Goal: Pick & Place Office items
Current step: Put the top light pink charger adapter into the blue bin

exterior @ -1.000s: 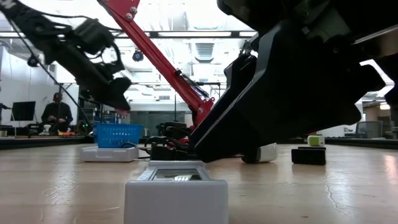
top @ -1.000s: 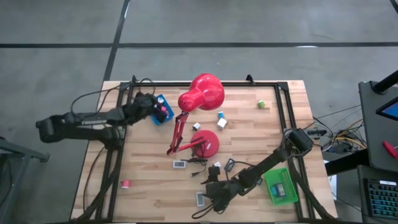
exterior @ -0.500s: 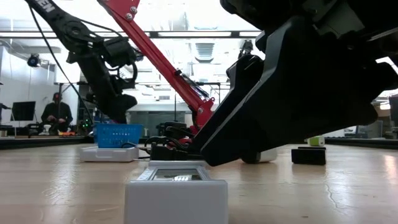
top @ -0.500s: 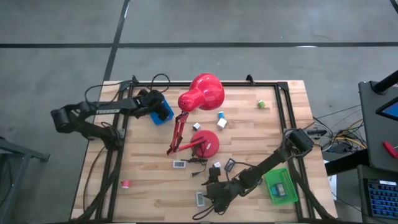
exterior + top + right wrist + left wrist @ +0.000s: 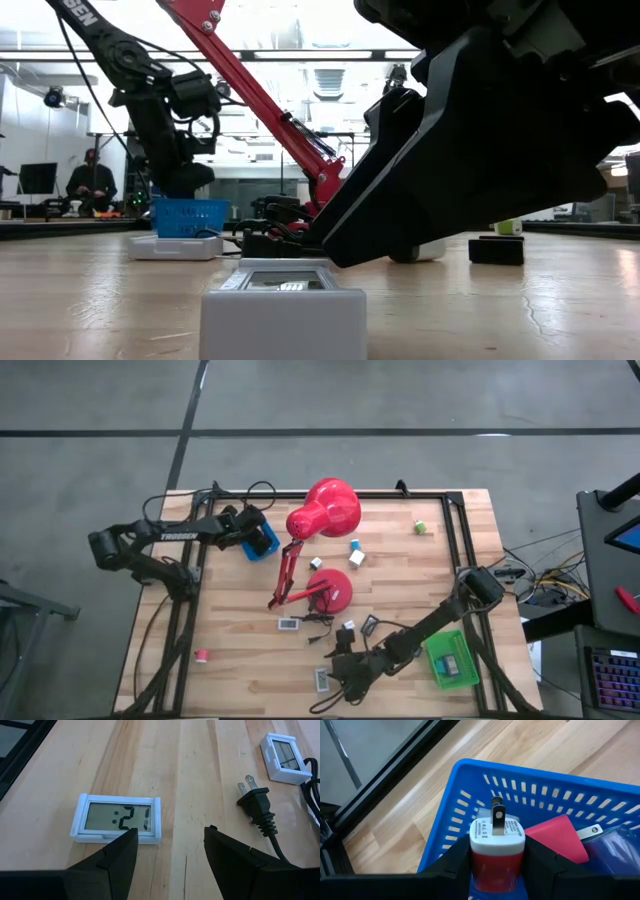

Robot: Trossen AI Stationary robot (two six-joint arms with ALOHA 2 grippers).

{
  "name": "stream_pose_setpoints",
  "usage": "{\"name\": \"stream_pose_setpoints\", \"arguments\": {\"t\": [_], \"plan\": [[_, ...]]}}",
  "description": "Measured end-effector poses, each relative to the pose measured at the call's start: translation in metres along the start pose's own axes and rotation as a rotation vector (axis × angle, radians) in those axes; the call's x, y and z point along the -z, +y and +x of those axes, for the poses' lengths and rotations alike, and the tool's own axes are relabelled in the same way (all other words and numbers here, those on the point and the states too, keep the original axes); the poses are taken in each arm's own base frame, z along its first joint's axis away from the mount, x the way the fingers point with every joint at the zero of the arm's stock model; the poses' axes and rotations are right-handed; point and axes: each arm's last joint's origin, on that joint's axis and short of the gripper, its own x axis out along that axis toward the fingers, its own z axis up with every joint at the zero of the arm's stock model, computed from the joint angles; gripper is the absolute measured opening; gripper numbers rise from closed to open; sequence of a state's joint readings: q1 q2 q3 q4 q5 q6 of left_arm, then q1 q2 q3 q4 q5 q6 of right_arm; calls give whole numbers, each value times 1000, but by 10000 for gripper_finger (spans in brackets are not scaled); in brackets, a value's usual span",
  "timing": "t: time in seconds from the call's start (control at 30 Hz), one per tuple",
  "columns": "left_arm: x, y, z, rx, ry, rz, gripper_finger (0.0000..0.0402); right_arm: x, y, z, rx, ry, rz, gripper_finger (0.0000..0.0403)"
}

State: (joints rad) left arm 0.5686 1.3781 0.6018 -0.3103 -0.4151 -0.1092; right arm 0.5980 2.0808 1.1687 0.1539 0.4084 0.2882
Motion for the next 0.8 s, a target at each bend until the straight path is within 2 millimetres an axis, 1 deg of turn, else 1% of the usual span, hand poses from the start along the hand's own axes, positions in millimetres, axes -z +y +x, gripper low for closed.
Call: {"name": "stream_pose_setpoints", "arguments": {"t": [0.57, 0.63, 0.73, 0.8], "plan": [[0, 1, 0, 33, 9, -6, 130, 0, 0, 0, 1, 0, 0, 224], [0, 1, 1, 34, 7, -10, 150, 0, 0, 0, 1, 0, 0, 224], [0, 1, 1, 28, 1, -14, 207, 0, 0, 0, 1, 0, -1, 224], [0, 1, 1, 19, -2, -17, 234, 0, 0, 0, 1, 0, -1, 224]]}}
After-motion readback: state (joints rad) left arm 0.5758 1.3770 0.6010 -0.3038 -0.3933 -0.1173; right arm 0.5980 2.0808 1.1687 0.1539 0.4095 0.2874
